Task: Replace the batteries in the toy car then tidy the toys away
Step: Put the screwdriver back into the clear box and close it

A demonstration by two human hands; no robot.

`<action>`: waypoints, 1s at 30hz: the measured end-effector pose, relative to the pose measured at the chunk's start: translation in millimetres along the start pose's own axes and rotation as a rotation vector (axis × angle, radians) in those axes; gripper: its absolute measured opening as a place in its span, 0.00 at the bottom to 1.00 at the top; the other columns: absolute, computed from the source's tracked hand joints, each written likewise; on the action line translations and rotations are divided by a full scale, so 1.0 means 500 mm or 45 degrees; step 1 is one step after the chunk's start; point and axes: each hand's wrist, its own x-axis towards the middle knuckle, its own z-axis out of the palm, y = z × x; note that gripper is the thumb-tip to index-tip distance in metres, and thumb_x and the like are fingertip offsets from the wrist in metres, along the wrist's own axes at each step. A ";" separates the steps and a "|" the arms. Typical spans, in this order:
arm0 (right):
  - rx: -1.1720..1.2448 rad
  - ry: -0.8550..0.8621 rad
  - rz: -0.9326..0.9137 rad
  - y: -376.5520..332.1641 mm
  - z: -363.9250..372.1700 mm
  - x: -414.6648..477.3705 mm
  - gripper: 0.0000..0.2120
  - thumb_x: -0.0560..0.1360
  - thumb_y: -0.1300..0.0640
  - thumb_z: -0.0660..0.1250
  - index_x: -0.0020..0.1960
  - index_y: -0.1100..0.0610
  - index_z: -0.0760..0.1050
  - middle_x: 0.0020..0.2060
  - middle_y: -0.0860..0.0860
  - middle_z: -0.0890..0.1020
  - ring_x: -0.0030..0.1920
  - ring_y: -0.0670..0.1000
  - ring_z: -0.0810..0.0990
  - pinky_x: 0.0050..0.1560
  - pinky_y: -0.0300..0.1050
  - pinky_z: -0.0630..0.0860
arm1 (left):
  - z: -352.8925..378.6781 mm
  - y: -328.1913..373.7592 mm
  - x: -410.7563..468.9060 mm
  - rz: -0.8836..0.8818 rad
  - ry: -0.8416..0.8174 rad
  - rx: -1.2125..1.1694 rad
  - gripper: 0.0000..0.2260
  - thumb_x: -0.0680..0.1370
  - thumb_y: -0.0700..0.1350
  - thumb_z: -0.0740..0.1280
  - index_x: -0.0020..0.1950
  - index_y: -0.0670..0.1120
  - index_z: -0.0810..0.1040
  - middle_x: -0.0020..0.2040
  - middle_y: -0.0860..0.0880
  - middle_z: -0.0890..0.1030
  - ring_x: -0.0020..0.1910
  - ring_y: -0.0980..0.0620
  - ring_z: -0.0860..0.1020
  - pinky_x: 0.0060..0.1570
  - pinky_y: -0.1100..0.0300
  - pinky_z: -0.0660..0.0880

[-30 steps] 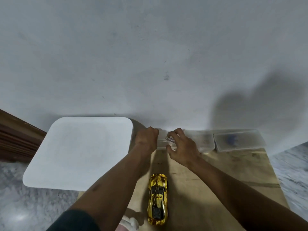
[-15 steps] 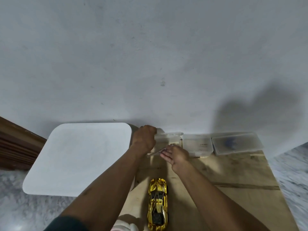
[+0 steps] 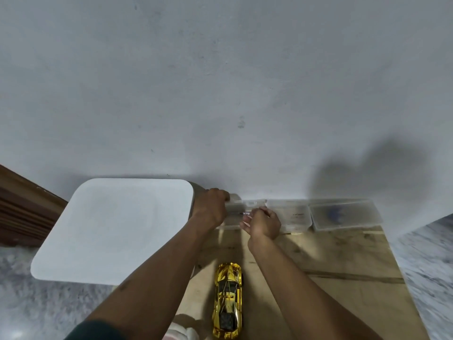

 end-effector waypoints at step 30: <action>-2.367 -0.767 -1.642 -0.004 -0.075 0.120 0.19 0.73 0.58 0.70 0.63 0.53 0.78 0.58 0.50 0.81 0.61 0.54 0.77 0.70 0.50 0.62 | 0.124 0.006 -0.059 -0.096 -0.091 0.212 0.28 0.77 0.34 0.69 0.74 0.44 0.64 0.71 0.40 0.70 0.71 0.42 0.70 0.67 0.53 0.73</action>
